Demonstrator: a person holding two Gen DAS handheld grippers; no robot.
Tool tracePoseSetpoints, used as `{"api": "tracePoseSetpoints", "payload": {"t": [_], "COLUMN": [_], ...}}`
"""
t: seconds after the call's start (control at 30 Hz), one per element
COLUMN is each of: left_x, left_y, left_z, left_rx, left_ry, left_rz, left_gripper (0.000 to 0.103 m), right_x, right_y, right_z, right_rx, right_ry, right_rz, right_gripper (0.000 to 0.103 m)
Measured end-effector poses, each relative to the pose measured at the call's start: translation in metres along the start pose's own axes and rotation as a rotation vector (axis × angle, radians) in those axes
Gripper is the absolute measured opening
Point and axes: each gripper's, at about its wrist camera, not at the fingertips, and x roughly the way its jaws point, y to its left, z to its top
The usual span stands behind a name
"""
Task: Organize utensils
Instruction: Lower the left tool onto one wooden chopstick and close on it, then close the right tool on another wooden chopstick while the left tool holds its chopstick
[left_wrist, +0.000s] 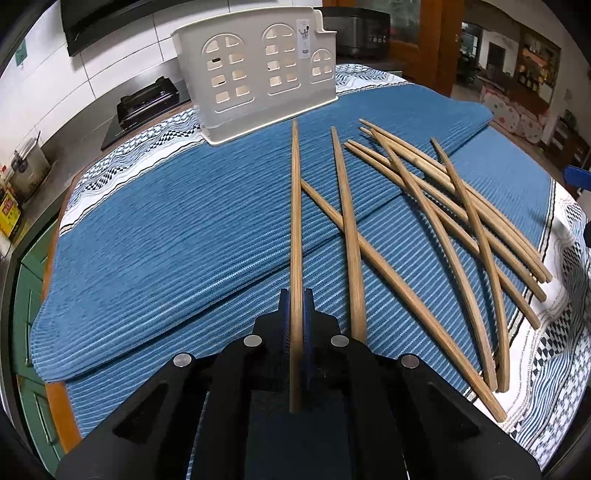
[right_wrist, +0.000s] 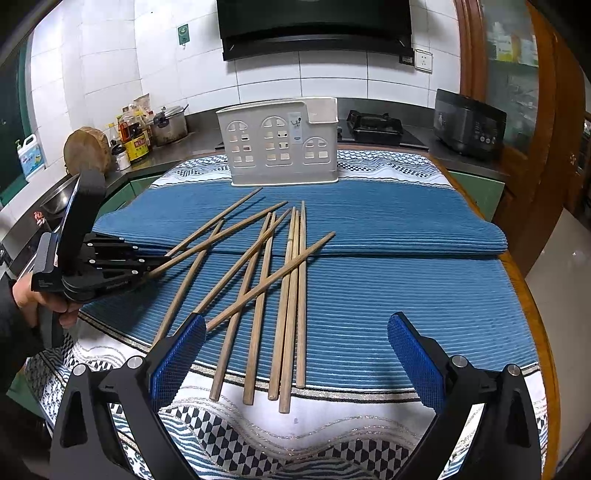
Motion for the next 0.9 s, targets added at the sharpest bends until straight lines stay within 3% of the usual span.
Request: {"api": "tracePoseSetpoints", "payload": {"t": [0.17, 0.2, 0.27, 0.37, 0.77, 0.9], "left_x": [-0.001, -0.002, -0.004, -0.008, -0.027, -0.03], "left_y": [-0.002, -0.002, -0.001, -0.001, 0.001, 0.0], "left_z": [0.0, 0.0, -0.001, -0.002, -0.001, 0.0], "left_rx": [-0.003, -0.013, -0.025, -0.029, -0.049, -0.049], "left_ry": [-0.004, -0.005, -0.008, -0.015, -0.06, -0.068], "left_rz": [0.023, 0.029, 0.028, 0.03, 0.014, 0.005], "left_gripper": [0.005, 0.005, 0.005, 0.005, 0.005, 0.005], "right_x": [0.004, 0.006, 0.011, 0.019, 0.036, 0.038], "right_y": [0.006, 0.008, 0.009, 0.007, -0.003, -0.003], "right_z": [-0.002, -0.004, -0.006, -0.009, -0.007, -0.005], "right_rx": [-0.006, -0.009, -0.002, 0.02, 0.106, 0.103], "right_ry": [0.016, 0.021, 0.045, 0.079, 0.122, 0.121], "right_rz": [0.01, 0.012, 0.03, 0.058, 0.108, 0.1], "right_gripper": [0.093, 0.09, 0.073, 0.063, 0.033, 0.027]}}
